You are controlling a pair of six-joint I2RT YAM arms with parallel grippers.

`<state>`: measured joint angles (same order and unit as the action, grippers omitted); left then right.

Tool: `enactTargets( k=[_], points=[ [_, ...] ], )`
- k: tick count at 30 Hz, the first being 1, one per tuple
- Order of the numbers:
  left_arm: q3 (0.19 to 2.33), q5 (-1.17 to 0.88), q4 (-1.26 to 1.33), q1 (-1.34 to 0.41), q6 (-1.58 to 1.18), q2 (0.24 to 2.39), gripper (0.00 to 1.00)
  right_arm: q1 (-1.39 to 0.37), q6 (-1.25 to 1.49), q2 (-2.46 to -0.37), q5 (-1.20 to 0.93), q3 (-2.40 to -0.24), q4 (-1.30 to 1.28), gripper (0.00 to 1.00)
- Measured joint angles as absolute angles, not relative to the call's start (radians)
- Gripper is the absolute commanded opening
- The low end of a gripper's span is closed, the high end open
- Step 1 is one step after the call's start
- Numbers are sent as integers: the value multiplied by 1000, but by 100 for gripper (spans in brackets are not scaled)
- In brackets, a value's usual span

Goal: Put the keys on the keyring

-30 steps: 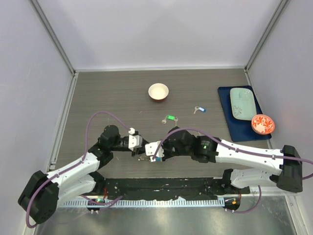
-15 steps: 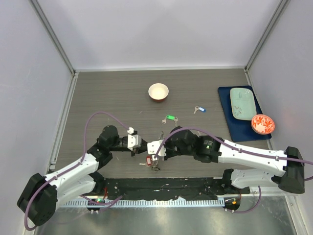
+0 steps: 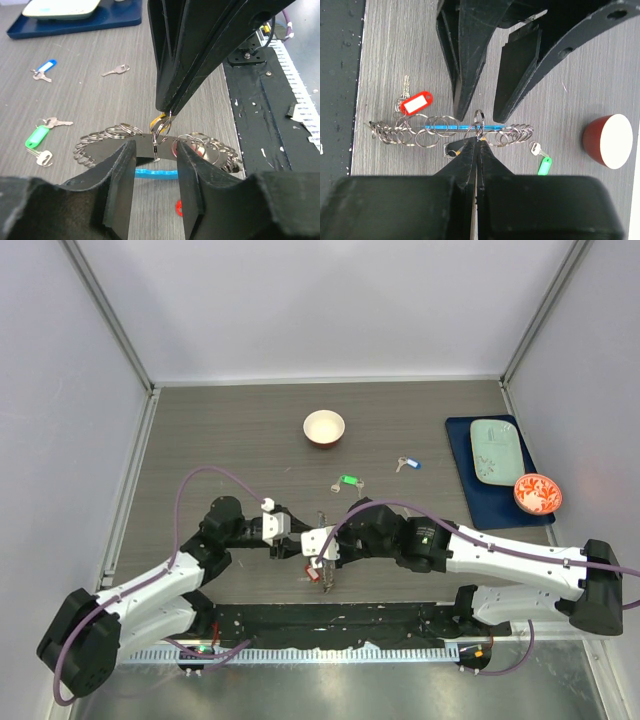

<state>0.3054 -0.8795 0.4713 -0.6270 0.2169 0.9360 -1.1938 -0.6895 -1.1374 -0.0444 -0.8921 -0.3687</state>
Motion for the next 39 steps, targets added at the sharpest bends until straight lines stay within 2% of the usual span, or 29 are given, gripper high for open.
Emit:
enactTargets(
  k=[10, 13, 19, 31, 39],
  points=[
    [334, -942, 474, -627, 221, 1003, 39, -1194, -690, -1137, -66, -892, -369, 1],
    [355, -963, 473, -627, 222, 1027, 31, -1194, -690, -1137, -67, -893, -369, 1],
    [372, -984, 466, -627, 225, 1054, 1, -1194, -690, -1137, -67, -894, -369, 1],
    [372, -950, 413, -628, 261, 989, 0, -1196, -669, -1104, -29, -894, -402, 1],
    [352, -886, 516, -629, 107, 973, 0, -1196, -624, -1075, -16, -885, -396, 1]
  ],
)
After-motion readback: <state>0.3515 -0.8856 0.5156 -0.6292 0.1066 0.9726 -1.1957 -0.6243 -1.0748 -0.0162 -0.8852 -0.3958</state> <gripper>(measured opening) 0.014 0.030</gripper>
